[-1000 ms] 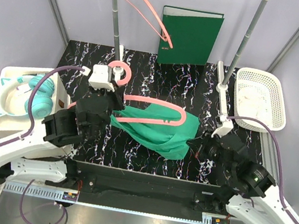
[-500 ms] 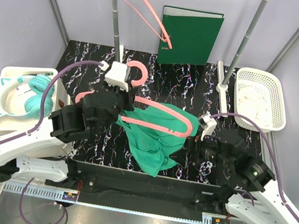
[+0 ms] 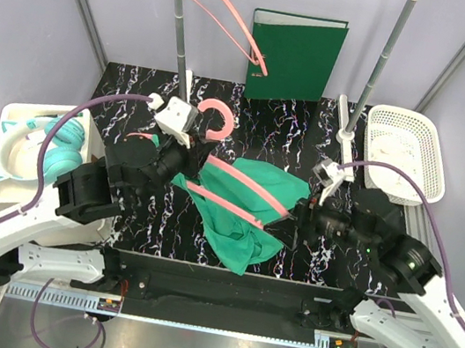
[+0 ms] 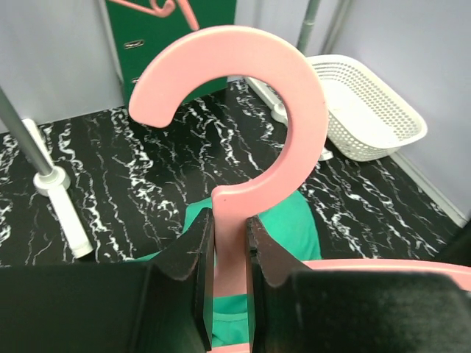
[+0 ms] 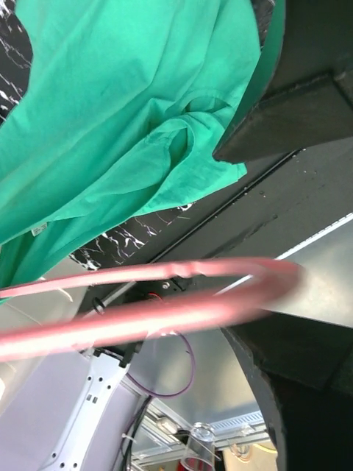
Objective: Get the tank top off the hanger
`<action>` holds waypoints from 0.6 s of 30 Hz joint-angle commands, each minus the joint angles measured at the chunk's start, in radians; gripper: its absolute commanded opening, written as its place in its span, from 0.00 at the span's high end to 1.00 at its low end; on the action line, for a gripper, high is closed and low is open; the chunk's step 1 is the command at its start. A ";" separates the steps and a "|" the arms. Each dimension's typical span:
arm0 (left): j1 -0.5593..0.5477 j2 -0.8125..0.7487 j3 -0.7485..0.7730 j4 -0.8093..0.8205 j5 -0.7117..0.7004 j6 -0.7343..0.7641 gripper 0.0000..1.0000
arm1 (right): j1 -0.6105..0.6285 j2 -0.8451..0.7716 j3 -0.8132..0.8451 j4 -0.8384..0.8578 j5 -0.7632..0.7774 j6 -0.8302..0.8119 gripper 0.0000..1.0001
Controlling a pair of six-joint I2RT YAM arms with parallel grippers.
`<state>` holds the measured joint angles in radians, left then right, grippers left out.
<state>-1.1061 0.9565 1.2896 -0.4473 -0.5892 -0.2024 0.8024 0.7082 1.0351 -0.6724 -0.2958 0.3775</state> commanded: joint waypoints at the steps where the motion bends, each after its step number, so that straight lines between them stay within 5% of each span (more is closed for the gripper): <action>1: 0.000 0.004 0.030 0.045 0.106 0.011 1.00 | 0.004 0.088 0.033 0.105 -0.092 -0.023 0.20; 5: 0.002 0.047 0.042 0.047 0.160 0.006 1.00 | 0.003 0.137 -0.001 0.168 -0.129 0.006 0.33; 8: 0.000 0.064 0.040 0.047 0.169 0.014 1.00 | 0.003 0.116 -0.061 0.209 -0.122 0.037 0.63; 9: 0.002 0.065 0.039 0.047 0.173 0.015 1.00 | 0.003 0.102 -0.081 0.223 -0.114 0.050 0.86; 11: 0.000 0.064 0.039 0.047 0.178 0.021 1.00 | 0.003 0.056 -0.140 0.264 -0.094 0.089 1.00; 15: 0.002 0.045 0.036 0.045 0.177 0.034 0.44 | 0.003 -0.021 -0.208 0.283 -0.060 0.141 1.00; 18: 0.002 0.004 0.013 0.032 0.172 0.034 0.26 | 0.004 -0.093 -0.256 0.278 -0.031 0.159 1.00</action>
<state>-1.1007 1.0317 1.2900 -0.4557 -0.4408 -0.1780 0.8127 0.6838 0.8181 -0.4480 -0.4019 0.4732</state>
